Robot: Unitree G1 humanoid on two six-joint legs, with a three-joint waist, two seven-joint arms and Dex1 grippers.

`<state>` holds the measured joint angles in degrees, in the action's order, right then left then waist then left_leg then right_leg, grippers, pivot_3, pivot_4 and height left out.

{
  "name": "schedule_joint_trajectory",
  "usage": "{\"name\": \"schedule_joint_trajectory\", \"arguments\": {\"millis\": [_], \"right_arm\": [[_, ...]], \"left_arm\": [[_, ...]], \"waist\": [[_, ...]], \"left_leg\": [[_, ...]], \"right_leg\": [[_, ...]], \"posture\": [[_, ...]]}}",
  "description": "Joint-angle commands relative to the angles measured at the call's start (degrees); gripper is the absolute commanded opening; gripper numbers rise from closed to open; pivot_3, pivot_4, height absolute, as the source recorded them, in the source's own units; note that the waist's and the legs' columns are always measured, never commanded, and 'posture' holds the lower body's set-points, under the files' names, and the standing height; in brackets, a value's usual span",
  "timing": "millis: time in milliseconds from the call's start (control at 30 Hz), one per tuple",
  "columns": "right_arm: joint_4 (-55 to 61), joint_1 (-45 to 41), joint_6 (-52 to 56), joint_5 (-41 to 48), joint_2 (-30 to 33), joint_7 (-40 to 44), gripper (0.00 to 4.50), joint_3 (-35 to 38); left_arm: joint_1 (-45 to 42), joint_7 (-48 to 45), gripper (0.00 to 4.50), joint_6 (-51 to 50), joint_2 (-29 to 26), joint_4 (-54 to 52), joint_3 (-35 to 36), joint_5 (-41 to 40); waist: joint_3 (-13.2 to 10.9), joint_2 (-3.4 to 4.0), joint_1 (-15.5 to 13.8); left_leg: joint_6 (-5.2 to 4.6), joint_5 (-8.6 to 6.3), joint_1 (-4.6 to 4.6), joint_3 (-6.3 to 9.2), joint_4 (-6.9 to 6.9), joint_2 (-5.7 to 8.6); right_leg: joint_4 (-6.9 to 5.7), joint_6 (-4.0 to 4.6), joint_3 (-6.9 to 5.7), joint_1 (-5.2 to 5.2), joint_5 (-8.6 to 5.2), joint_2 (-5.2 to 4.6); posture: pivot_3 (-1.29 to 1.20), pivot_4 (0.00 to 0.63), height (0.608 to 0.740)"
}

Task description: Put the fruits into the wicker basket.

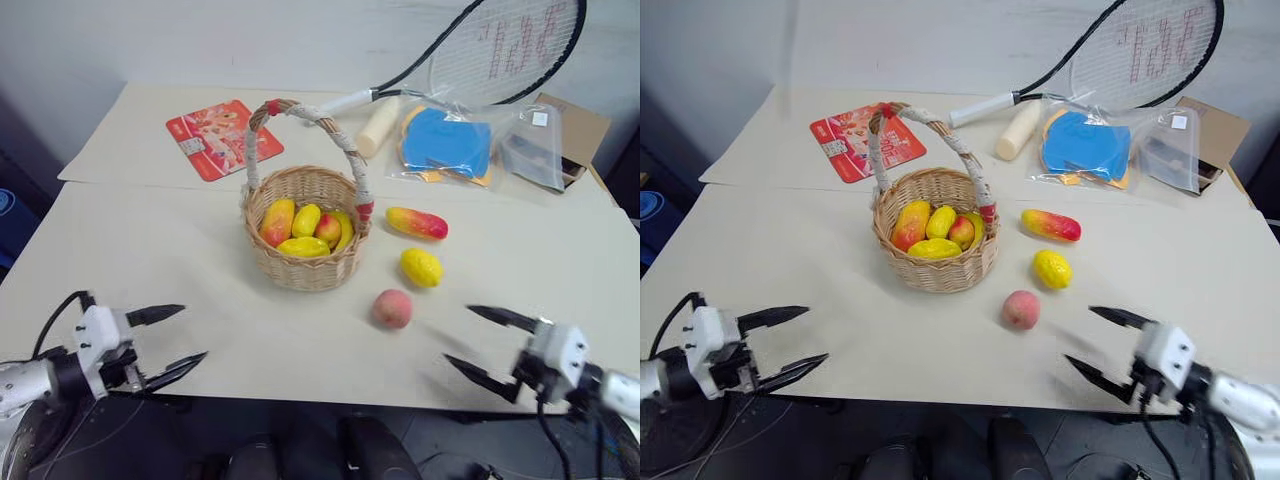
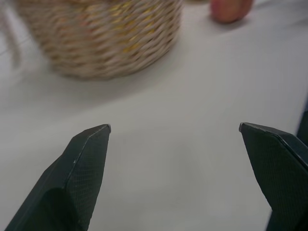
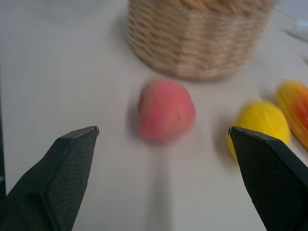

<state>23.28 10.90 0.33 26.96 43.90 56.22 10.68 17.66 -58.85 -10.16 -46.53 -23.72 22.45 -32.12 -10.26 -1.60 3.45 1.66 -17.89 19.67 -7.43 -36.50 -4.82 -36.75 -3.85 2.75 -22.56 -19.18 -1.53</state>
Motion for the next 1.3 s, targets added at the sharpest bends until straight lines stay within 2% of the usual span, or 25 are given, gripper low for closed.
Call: {"name": "schedule_joint_trajectory", "arguments": {"millis": [33,200,367,500,600,733,833,967,1067,1167,1300], "right_arm": [[3.9,-9.1,10.9,-3.9,0.2,-5.4,4.47,-7.7],[0.9,-18.4,17.9,-9.0,-0.4,-7.6,4.47,-14.8],[-4.9,-22.9,18.8,-13.7,-0.8,-6.3,4.47,-20.3],[-8.2,-24.7,18.2,-14.8,-0.7,-4.0,4.47,-21.8],[-8.8,-24.4,17.7,-14.2,-0.1,-0.7,3.85,-22.0],[-9.2,-24.3,13.4,-11.8,-0.3,3.7,2.68,-19.5],[-5.4,-24.9,12.2,-5.7,-1.5,6.7,2.58,-16.5],[0.7,-30.9,20.2,4.0,-6.4,3.3,2.58,-14.9],[-3.6,-42.9,20.1,-3.5,-16.7,-5.2,2.58,-21.2],[-8.8,-48.5,18.9,-9.3,-23.4,-12.5,2.58,-23.1],[-14.5,-52.3,17.6,-16.1,-27.4,-17.8,2.58,-25.6]], "left_arm": [[-3.3,1.3,4.50,-3.5,0.1,-6.5,-4.8,-2.1],[-6.2,2.5,4.50,-5.3,0.9,-8.6,-8.8,-1.0],[-6.9,2.5,4.50,-5.3,1.0,-9.0,-10.3,-0.6],[-7.2,2.2,4.50,-5.2,1.0,-8.9,-10.4,-0.7],[-6.8,1.8,4.50,-5.4,0.7,-9.0,-10.4,-0.8],[-5.7,2.0,4.50,-6.5,1.1,-9.7,-9.1,-2.4],[-5.0,3.5,4.50,-8.7,2.1,-10.7,-6.5,-6.5],[-5.5,7.5,4.50,-11.2,4.2,-11.5,-2.5,-10.8],[-7.4,12.8,4.50,-12.3,6.6,-11.6,1.1,-13.8],[-8.7,16.1,4.50,-13.0,8.1,-12.3,2.1,-14.8],[-9.1,19.3,4.50,-13.7,9.3,-13.6,2.6,-15.9]], "waist": [[0.0,-0.01,-0.1],[0.0,-0.02,-0.4],[0.0,-0.02,-0.3],[0.0,-0.03,-0.2],[0.0,-0.04,-0.2],[0.0,-0.04,-0.2],[0.0,-0.05,-0.2],[-0.1,-0.11,0.2],[-0.1,-0.19,1.3],[0.0,-0.25,1.4],[0.0,-0.26,1.3]], "left_leg": [[0.00,0.00,-0.05,0.01,0.00,0.00],[0.04,0.01,0.10,0.02,-0.01,0.04],[0.18,0.02,0.80,-0.03,-0.63,-0.02],[0.09,0.02,0.88,-0.26,-0.81,0.03],[0.05,0.03,0.80,-0.34,-0.82,0.07],[0.04,0.02,0.73,-0.43,-0.79,0.08],[0.04,0.02,0.72,-0.46,-0.78,0.06],[0.01,0.00,0.69,-0.46,-0.81,-0.08],[-0.01,0.00,0.60,-0.43,-0.81,-0.07],[0.16,0.09,0.58,-0.35,-0.74,0.03],[0.28,0.15,0.80,-0.35,-0.81,0.00]], "right_leg": [[-0.04,0.03,0.01,0.02,-0.02,0.01],[-0.06,0.14,0.04,-0.14,-0.08,0.02],[-0.23,0.14,0.04,-0.74,-0.11,0.11],[-0.28,-0.06,0.26,-0.86,0.00,0.10],[-0.33,-0.13,0.36,-0.85,0.04,0.11],[-0.38,-0.14,0.45,-0.86,0.04,0.15],[-0.39,-0.14,0.48,-0.88,0.04,0.17],[-0.54,-0.17,0.52,-0.89,0.06,0.17],[-0.74,-0.17,0.52,-0.90,0.06,0.16],[-0.87,-0.06,0.46,-0.96,0.01,0.19],[-0.86,0.01,0.44,-1.14,-0.03,0.09]], "posture": [[0.00,0.150,0.740],[0.00,0.150,0.740],[0.00,0.150,0.740],[0.00,0.150,0.740],[0.00,0.150,0.740],[0.00,0.150,0.740],[0.00,0.150,0.740],[0.00,0.150,0.740],[0.00,0.150,0.740],[0.00,0.150,0.740],[0.00,0.150,0.740]]}}
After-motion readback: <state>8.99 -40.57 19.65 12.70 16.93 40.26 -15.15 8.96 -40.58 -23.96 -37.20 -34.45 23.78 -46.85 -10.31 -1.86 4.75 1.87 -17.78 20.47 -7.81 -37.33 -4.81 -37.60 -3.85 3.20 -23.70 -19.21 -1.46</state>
